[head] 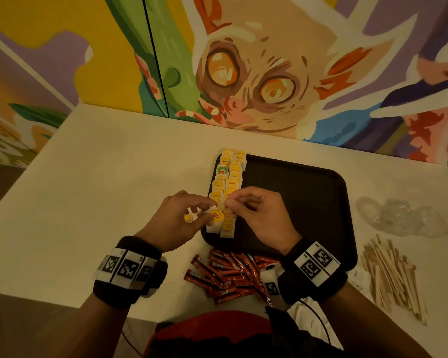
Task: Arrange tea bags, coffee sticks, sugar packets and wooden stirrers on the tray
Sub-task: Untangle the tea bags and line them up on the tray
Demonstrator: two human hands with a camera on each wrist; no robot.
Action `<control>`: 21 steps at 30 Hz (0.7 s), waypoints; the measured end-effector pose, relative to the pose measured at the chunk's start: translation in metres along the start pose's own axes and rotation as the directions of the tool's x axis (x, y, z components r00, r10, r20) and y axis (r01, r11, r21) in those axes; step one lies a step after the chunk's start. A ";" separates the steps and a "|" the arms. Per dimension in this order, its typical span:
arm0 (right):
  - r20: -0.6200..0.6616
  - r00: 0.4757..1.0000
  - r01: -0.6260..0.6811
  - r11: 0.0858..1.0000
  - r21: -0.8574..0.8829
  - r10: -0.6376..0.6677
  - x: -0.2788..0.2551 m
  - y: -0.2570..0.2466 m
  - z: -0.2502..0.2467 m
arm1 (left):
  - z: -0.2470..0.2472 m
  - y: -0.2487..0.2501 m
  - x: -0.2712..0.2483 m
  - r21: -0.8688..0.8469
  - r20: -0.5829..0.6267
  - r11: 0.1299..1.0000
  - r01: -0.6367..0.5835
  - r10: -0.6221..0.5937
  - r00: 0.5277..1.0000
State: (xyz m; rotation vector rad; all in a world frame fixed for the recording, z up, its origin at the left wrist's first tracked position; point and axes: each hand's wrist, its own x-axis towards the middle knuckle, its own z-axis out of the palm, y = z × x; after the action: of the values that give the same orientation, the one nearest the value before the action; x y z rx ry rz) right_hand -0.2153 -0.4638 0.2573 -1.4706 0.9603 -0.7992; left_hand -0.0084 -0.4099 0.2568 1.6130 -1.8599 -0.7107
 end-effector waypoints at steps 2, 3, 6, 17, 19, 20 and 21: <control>-0.023 0.999 0.023 1.000 0.006 -0.023 0.000 -0.002 -0.002 | 0.000 0.000 0.001 0.012 0.007 1.000 0.002 -0.002 1.000; -0.031 0.999 0.032 0.999 0.008 -0.032 -0.001 -0.003 -0.002 | 0.001 0.000 0.001 0.011 0.007 1.000 -0.002 0.002 1.000; -0.043 0.997 0.068 0.997 0.020 -0.067 -0.002 -0.008 -0.003 | 0.000 0.000 0.001 -0.028 -0.007 0.999 -0.029 0.028 1.000; -0.085 0.992 0.101 0.992 0.074 -0.094 0.006 -0.012 -0.001 | 0.001 0.009 0.004 -0.262 -0.080 0.959 -0.108 0.090 0.993; -0.064 0.995 0.083 0.993 0.082 -0.077 0.008 -0.009 0.003 | 0.001 0.012 0.006 -0.323 -0.151 0.937 -0.137 0.092 0.984; -0.051 0.996 0.078 0.994 0.081 -0.074 0.008 -0.007 0.005 | 0.001 0.014 0.006 -0.347 -0.190 0.925 -0.154 0.091 0.978; -0.034 0.997 0.075 0.994 0.075 -0.073 0.008 -0.006 0.007 | 0.002 0.016 0.007 -0.369 -0.225 0.915 -0.166 0.085 0.971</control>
State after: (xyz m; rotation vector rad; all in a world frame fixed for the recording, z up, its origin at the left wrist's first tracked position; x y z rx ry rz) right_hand -0.2047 -0.4683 0.2623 -1.4378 0.8935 -0.9058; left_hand -0.0213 -0.4147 0.2671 1.2499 -1.5438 -0.7667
